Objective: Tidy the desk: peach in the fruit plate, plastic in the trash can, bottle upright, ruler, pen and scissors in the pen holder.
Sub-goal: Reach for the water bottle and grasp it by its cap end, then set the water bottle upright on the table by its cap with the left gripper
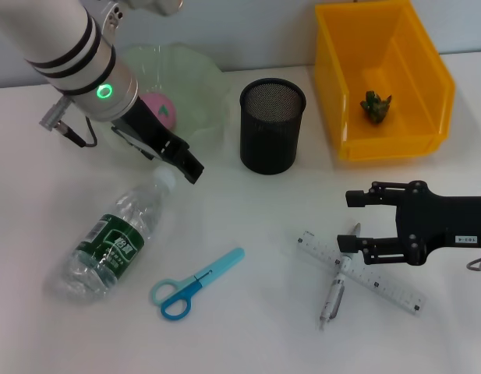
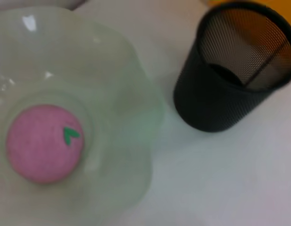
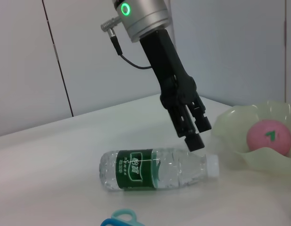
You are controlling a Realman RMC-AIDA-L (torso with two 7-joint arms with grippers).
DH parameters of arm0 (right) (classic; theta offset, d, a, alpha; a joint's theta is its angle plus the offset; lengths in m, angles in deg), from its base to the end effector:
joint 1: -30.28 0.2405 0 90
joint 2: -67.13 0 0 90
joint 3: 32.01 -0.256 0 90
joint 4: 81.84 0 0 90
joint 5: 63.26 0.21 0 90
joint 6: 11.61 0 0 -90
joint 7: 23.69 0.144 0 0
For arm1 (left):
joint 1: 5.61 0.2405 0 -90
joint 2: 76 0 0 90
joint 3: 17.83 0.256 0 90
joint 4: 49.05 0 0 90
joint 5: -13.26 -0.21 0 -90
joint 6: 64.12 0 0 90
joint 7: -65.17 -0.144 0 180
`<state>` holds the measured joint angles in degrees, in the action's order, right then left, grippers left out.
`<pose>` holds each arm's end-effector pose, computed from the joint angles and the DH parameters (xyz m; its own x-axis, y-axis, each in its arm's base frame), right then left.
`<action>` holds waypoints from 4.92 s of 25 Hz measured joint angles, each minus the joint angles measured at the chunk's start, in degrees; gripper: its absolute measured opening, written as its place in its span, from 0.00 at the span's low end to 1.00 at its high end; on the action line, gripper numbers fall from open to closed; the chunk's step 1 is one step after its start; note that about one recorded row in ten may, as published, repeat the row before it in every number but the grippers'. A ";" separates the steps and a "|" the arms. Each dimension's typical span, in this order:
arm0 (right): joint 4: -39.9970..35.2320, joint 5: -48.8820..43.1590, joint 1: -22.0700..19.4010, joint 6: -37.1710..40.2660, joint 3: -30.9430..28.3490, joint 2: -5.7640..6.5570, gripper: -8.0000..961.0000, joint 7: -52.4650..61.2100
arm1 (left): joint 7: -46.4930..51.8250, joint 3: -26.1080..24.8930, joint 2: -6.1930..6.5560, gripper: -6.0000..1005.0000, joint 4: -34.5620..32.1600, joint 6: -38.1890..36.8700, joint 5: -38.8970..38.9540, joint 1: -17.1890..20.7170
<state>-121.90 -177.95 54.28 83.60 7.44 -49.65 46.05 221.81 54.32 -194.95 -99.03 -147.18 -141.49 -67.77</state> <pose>0.2930 0.2968 0.0217 0.8525 -0.2339 -0.4675 -0.3573 -0.9135 -0.1945 -0.1049 0.4241 -0.0285 0.6691 0.7131 -0.2094 0.5662 -0.6716 -0.4778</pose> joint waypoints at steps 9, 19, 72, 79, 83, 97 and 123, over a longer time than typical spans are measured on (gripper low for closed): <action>0.11 0.00 -0.08 -0.03 0.01 -0.02 0.79 -0.03 | 0.92 0.06 0.07 0.84 4.51 4.95 -0.72 -0.15; 0.16 0.00 -0.27 -0.03 0.01 -0.02 0.79 -0.04 | 0.54 -0.01 0.15 0.84 8.89 9.69 -0.28 0.81; 0.76 -0.01 0.35 -0.03 -0.04 -0.66 0.79 -0.04 | -2.96 2.17 -0.13 0.74 17.23 21.05 1.90 2.00; 0.78 0.00 0.41 -0.03 -0.61 -0.72 0.79 -0.04 | -2.90 2.83 -0.14 0.44 17.28 21.05 1.82 1.95; 0.77 0.00 0.52 -0.03 -0.61 -0.73 0.79 -0.04 | -2.86 3.18 -0.14 0.44 16.93 20.73 1.88 1.88; 0.86 0.06 0.61 -0.17 -0.70 -0.73 0.79 -0.04 | -3.14 2.47 0.20 0.44 8.74 14.24 3.06 3.78; 0.86 0.09 0.79 -0.75 -1.15 -0.69 0.79 -0.03 | -3.44 -0.71 0.66 0.44 -5.86 -0.32 2.43 5.28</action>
<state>-121.04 -177.86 55.07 82.85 6.29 -50.34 46.01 218.37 53.61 -194.29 -104.89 -147.50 -139.06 -62.49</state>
